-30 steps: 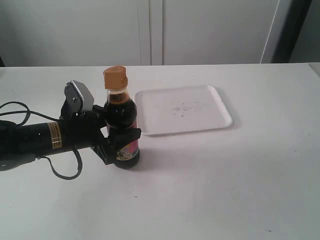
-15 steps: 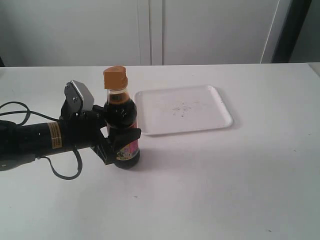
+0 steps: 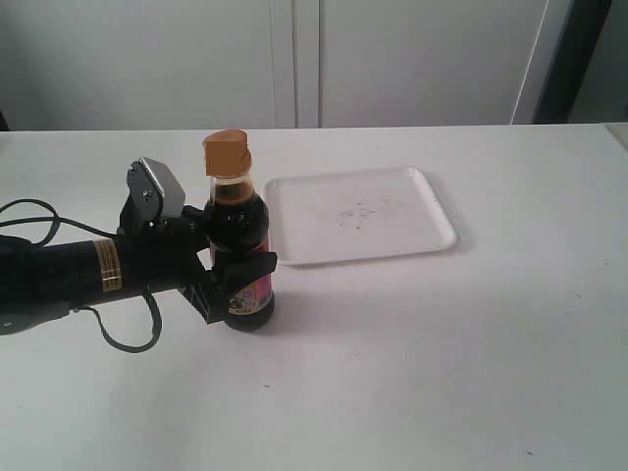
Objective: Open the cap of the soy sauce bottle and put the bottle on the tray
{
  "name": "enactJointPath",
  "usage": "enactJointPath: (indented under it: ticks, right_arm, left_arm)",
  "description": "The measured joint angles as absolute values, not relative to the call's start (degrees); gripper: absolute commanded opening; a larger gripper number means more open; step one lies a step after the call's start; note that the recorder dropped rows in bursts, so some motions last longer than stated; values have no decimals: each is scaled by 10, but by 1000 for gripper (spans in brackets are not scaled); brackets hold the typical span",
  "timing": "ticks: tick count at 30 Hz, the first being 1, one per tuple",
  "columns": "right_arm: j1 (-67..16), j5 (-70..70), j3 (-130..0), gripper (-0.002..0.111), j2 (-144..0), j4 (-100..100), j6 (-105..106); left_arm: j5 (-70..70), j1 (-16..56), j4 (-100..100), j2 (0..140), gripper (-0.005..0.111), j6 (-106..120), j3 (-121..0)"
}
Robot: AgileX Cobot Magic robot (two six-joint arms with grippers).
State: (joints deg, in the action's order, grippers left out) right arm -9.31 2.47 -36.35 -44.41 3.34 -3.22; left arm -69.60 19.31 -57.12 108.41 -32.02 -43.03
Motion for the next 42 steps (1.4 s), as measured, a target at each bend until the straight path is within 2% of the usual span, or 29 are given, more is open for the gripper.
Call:
enactJointPath:
  ticks: [11, 20, 30, 34, 42]
  right_arm:
    - [-173, 195, -450, 0, -608, 0, 83]
    - [-261, 217, -473, 0, -699, -88, 226]
    - [-280, 318, -562, 0, -789, -212, 333]
    - [-289, 280, -577, 0, -802, -230, 347]
    - [-359, 135, -581, 0, -813, -169, 332]
  left_arm:
    - [-696, 193, -571, 1084, 0, -320, -430]
    - [-696, 193, -571, 1084, 0, -320, -430]
    - [-696, 193, -571, 1084, 0, -320, -430]
    - [-696, 193, -571, 1084, 0, -320, -430]
    - [-696, 193, -571, 1084, 0, -320, -430]
